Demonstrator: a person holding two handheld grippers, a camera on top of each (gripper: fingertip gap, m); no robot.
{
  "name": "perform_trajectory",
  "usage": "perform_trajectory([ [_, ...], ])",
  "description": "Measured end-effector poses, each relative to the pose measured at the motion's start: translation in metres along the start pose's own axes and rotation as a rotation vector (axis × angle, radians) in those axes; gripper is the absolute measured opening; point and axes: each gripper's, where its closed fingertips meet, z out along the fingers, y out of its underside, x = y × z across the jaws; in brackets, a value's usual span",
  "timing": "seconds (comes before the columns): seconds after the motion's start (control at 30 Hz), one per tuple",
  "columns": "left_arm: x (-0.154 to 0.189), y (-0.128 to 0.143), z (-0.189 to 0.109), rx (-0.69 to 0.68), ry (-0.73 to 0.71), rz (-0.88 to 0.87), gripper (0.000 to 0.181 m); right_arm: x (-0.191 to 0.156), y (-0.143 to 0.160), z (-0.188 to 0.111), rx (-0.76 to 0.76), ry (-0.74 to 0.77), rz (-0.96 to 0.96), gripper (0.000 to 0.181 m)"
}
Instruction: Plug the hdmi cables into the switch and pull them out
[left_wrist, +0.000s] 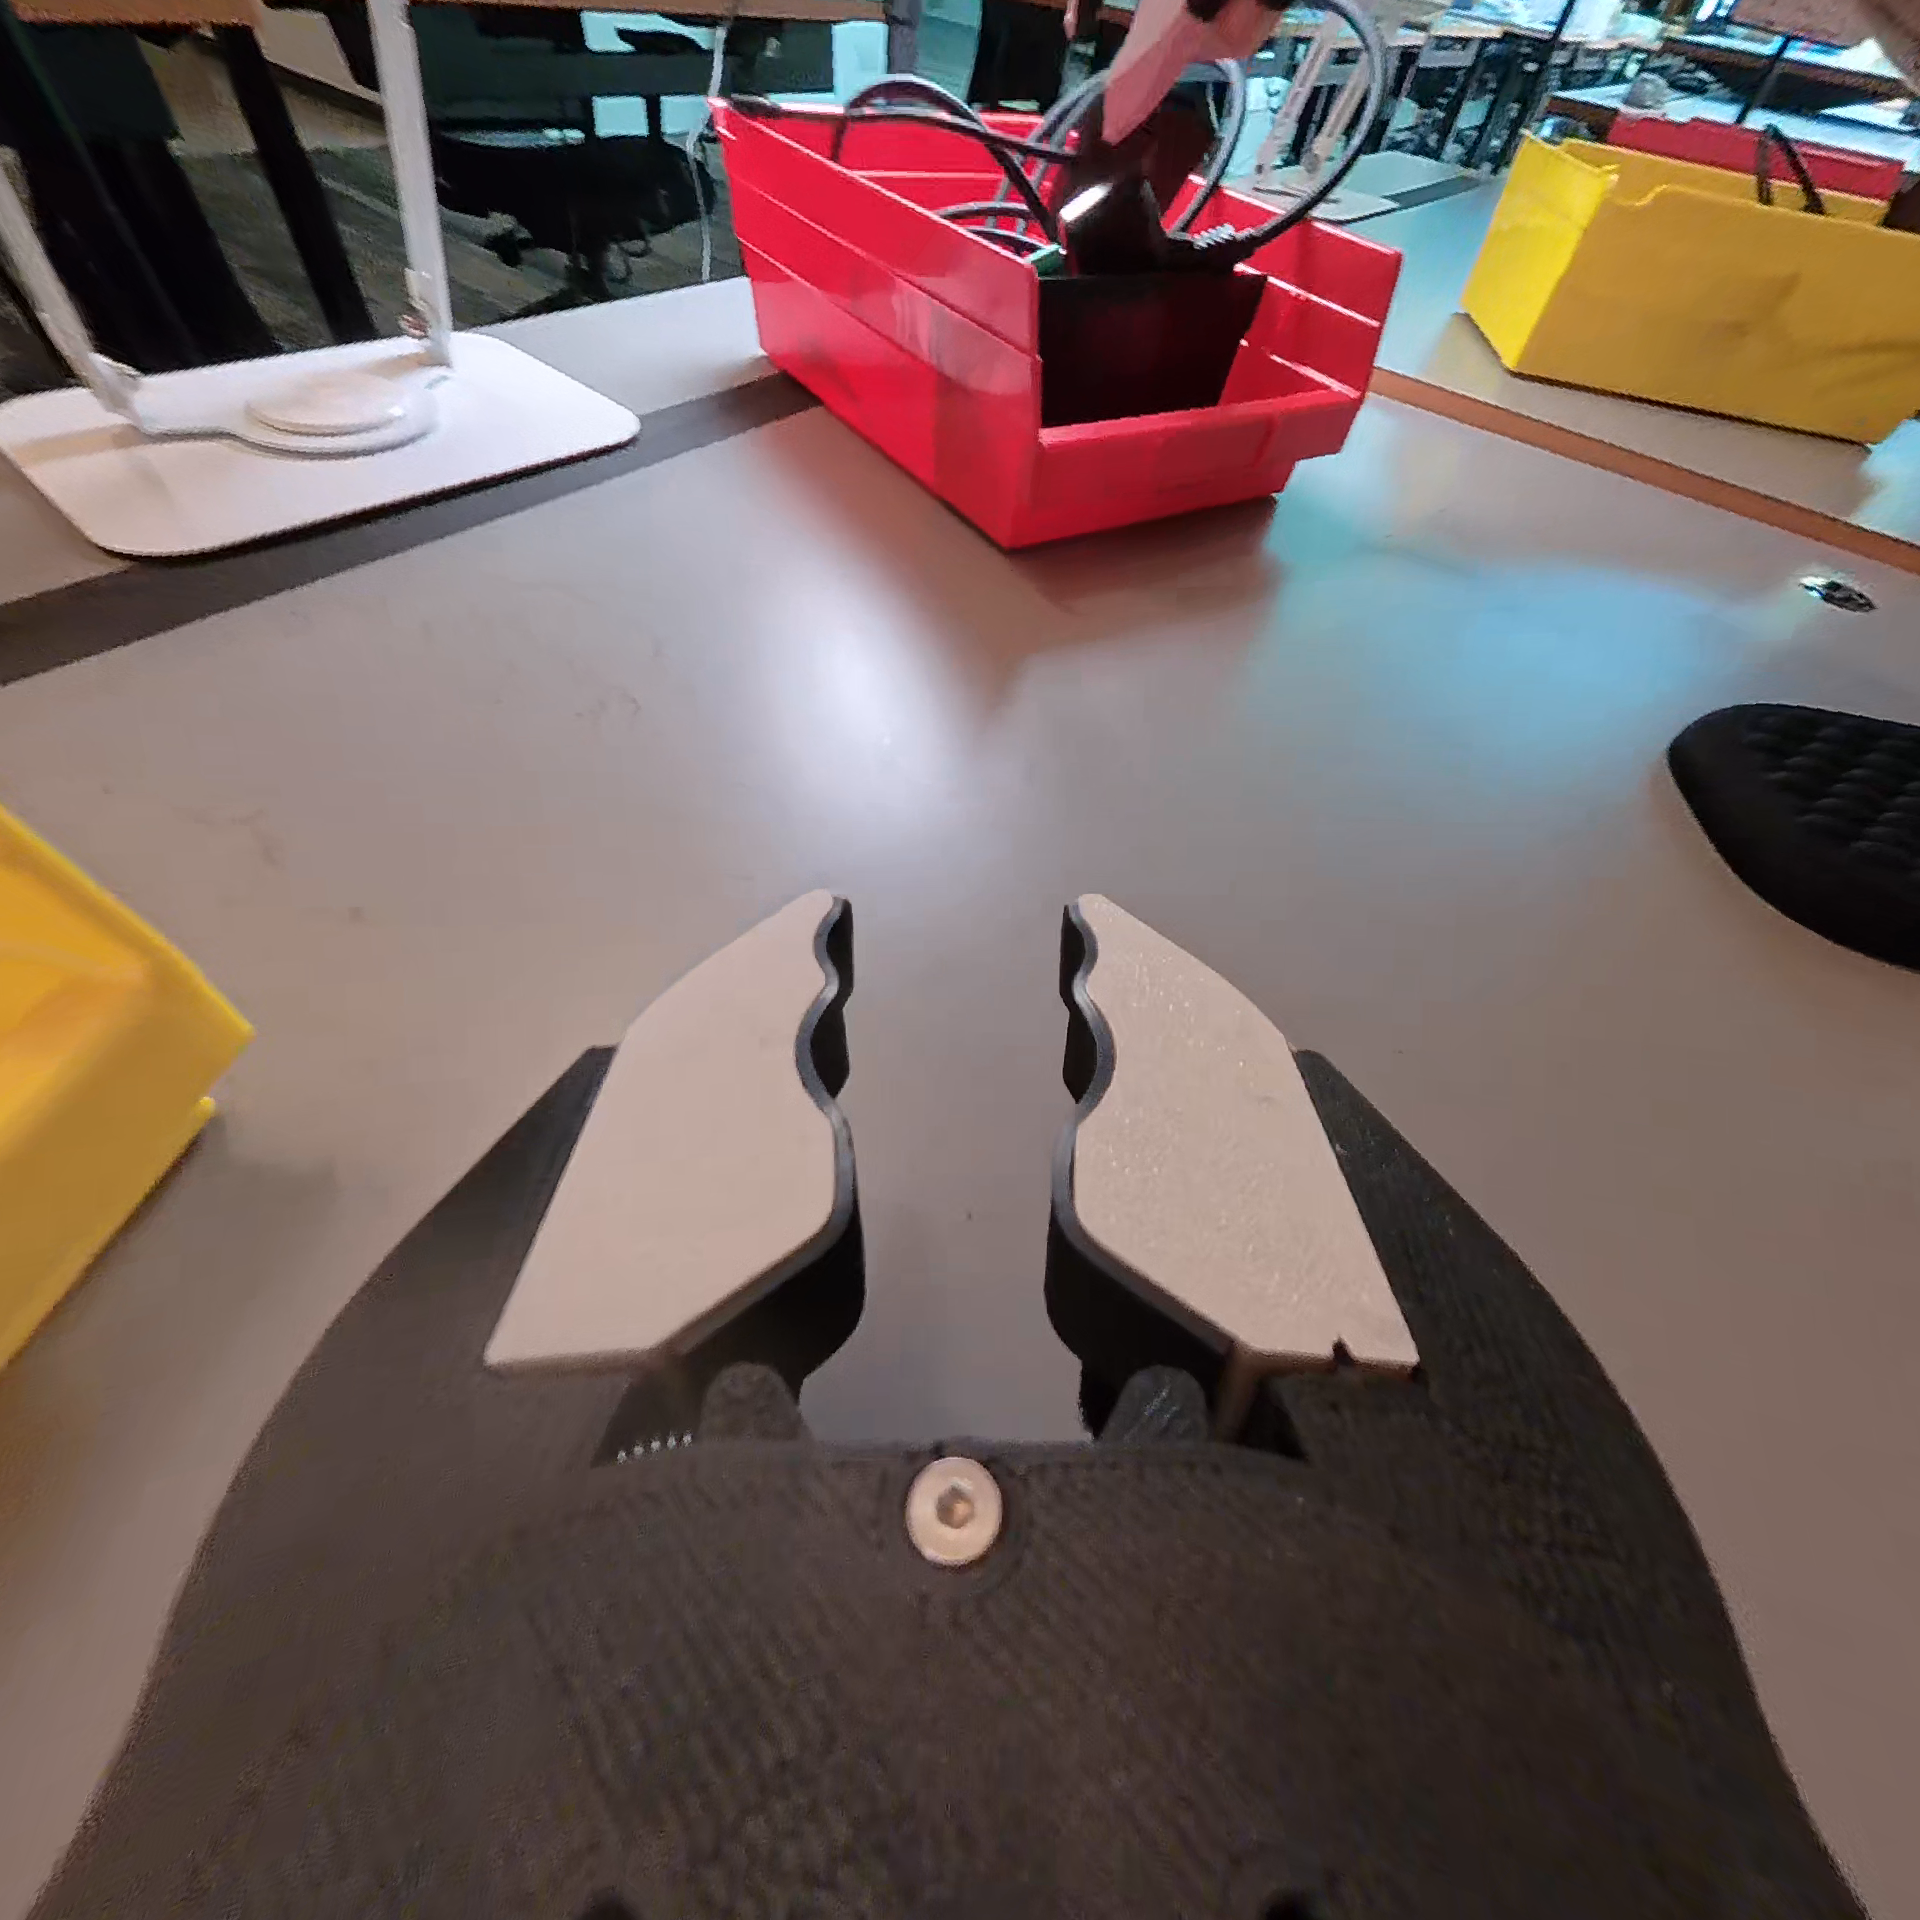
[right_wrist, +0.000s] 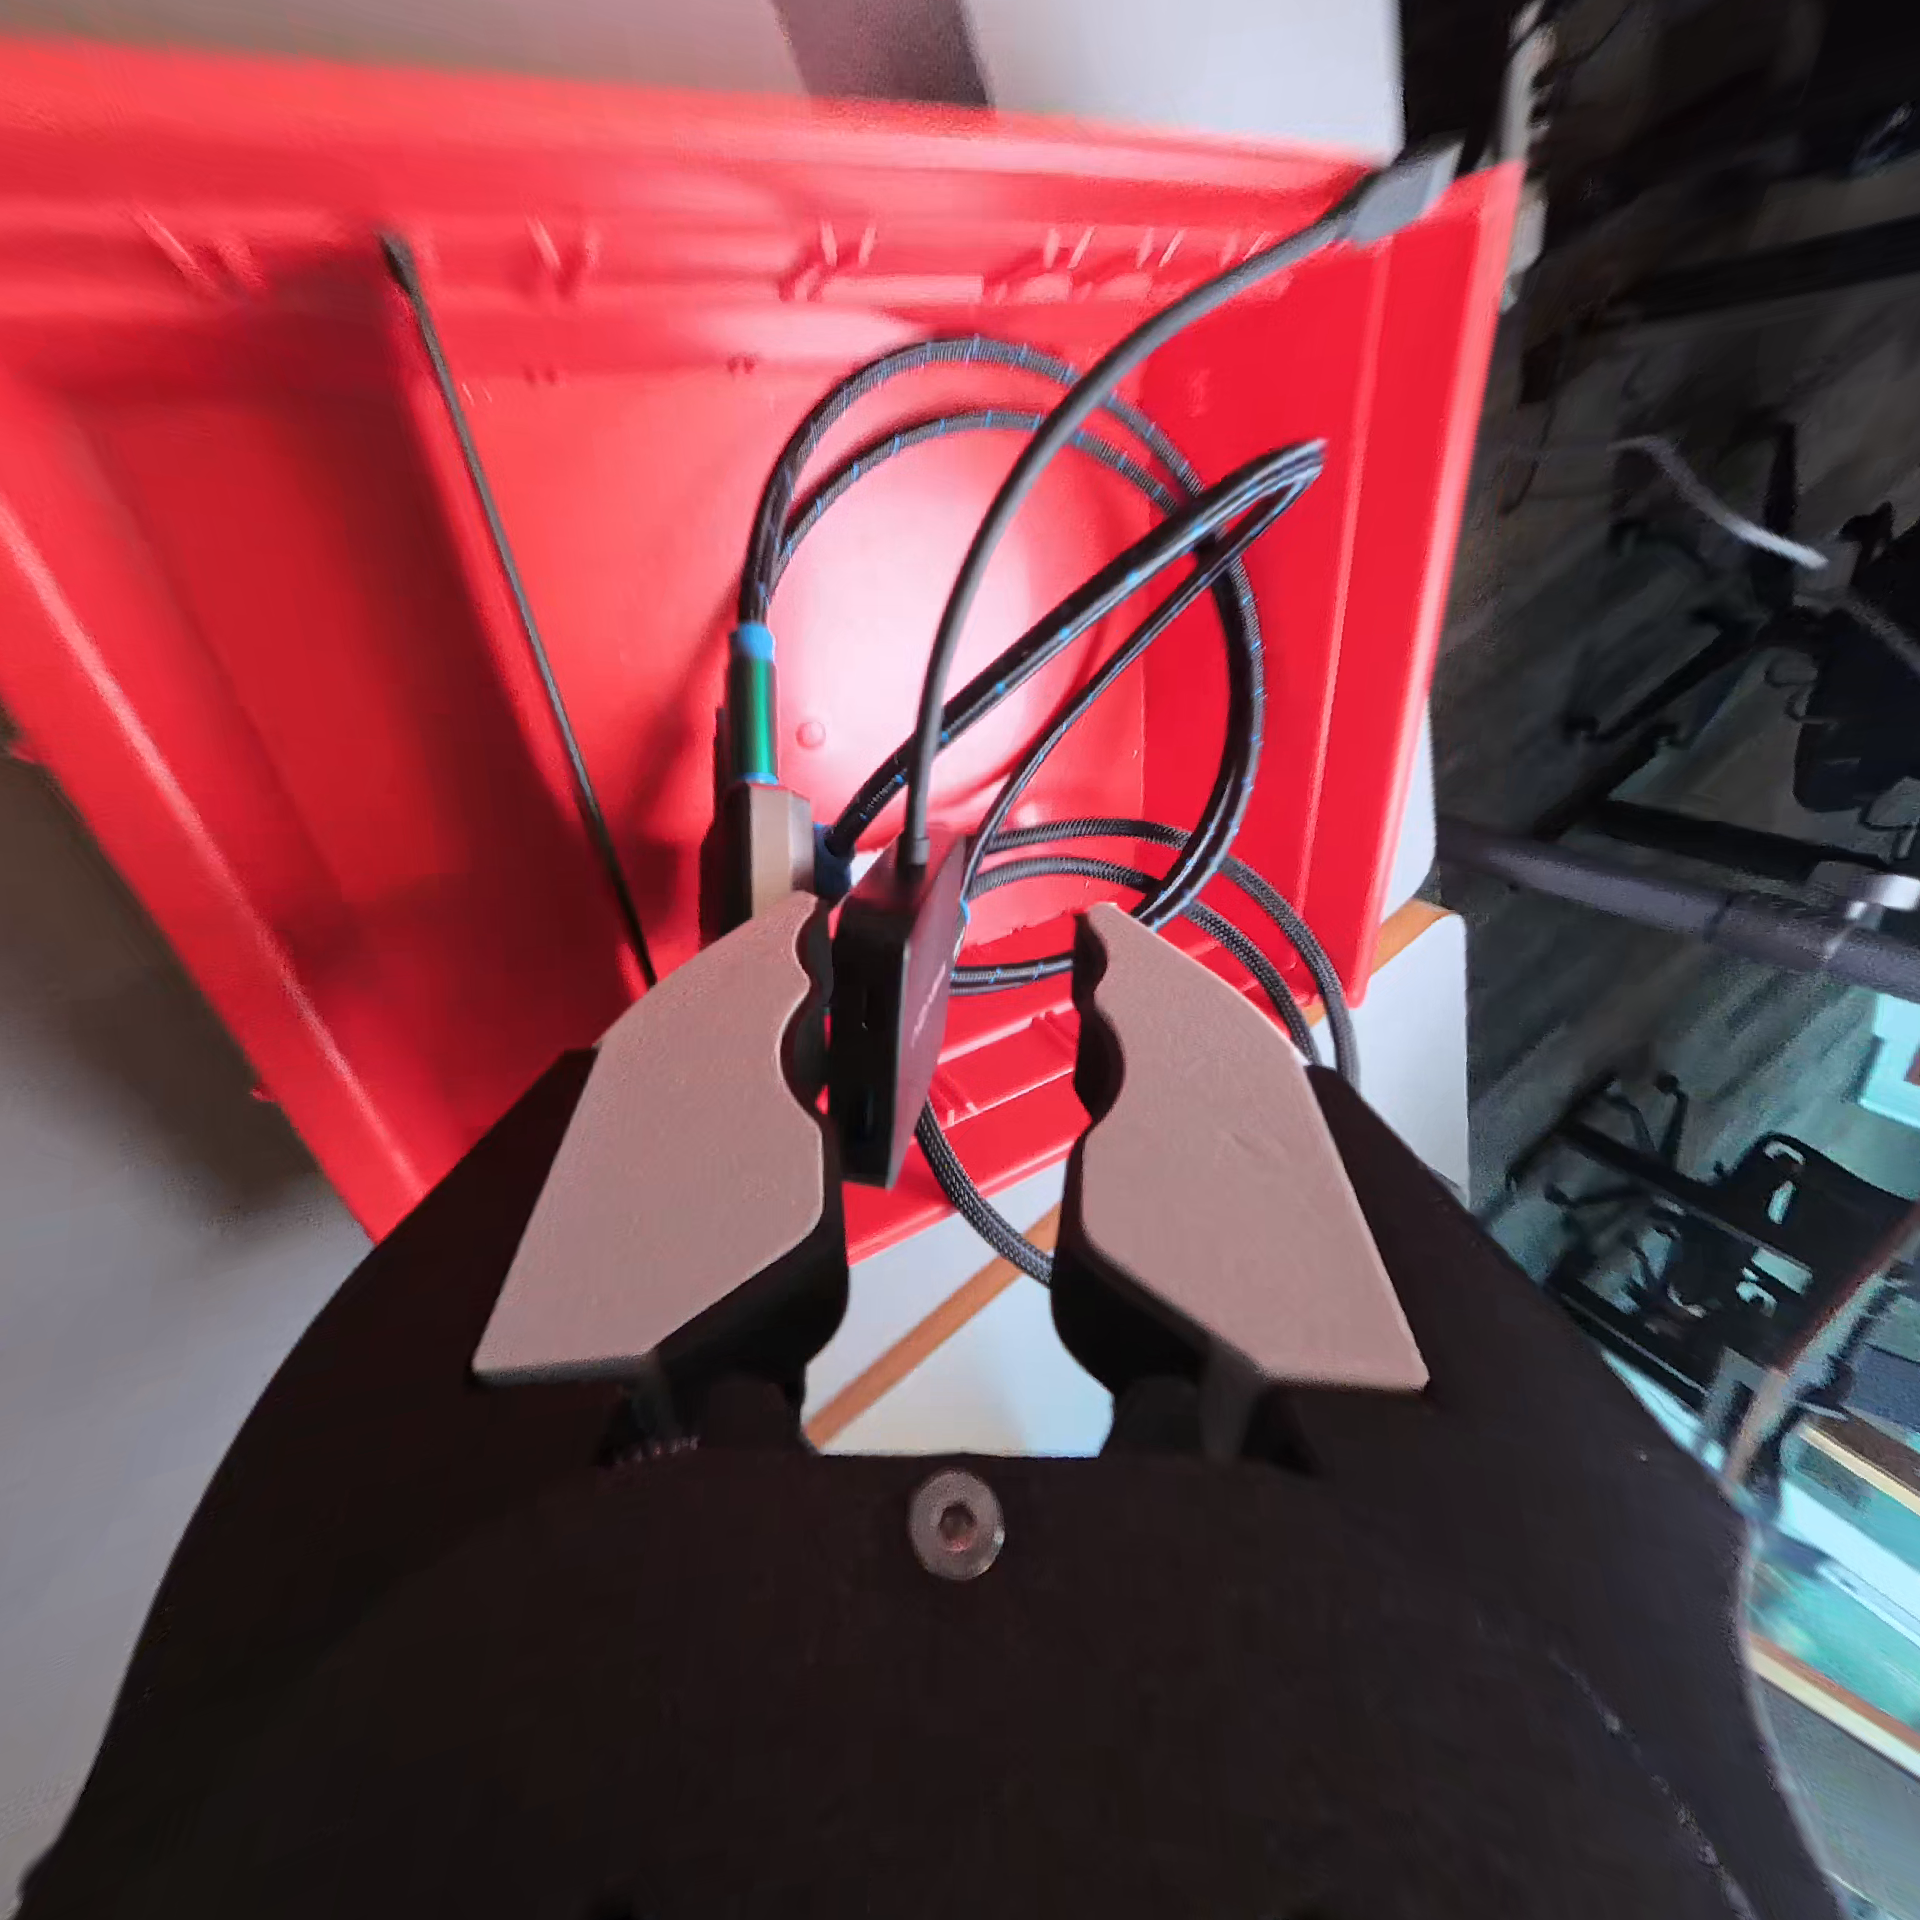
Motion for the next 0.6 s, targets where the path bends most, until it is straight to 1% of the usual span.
perform_trajectory([
  [0.07,-0.006,-0.003,-0.004,0.016,-0.028,-0.004,0.039,0.002,-0.013,-0.026,0.148,0.035,0.054,0.047],
  [0.13,-0.013,-0.007,-0.008,0.037,-0.057,-0.013,0.04,-0.001,-0.029,-0.057,0.338,0.072,0.126,0.047],
  [0.2,-0.019,-0.011,-0.012,0.055,-0.096,-0.011,0.04,-0.019,-0.038,-0.08,0.489,0.069,0.189,0.046],
  [0.27,-0.028,-0.014,-0.018,0.064,-0.145,0.002,0.042,-0.048,-0.037,-0.086,0.539,0.066,0.187,0.045],
  [0.37,-0.046,-0.023,-0.032,0.08,-0.241,0.022,0.042,-0.104,-0.021,-0.065,0.462,0.021,0.119,0.045],
  [0.47,-0.075,-0.036,-0.059,0.09,-0.375,0.031,0.043,-0.143,-0.006,-0.037,0.401,-0.001,0.087,0.048],
  [0.53,-0.094,-0.034,-0.073,0.039,-0.433,0.033,0.045,-0.152,0.007,-0.017,0.337,0.031,0.06,0.05],
  [0.6,-0.116,-0.02,-0.082,-0.097,-0.498,0.067,0.054,-0.158,0.016,-0.001,0.283,0.038,0.034,0.052],
])
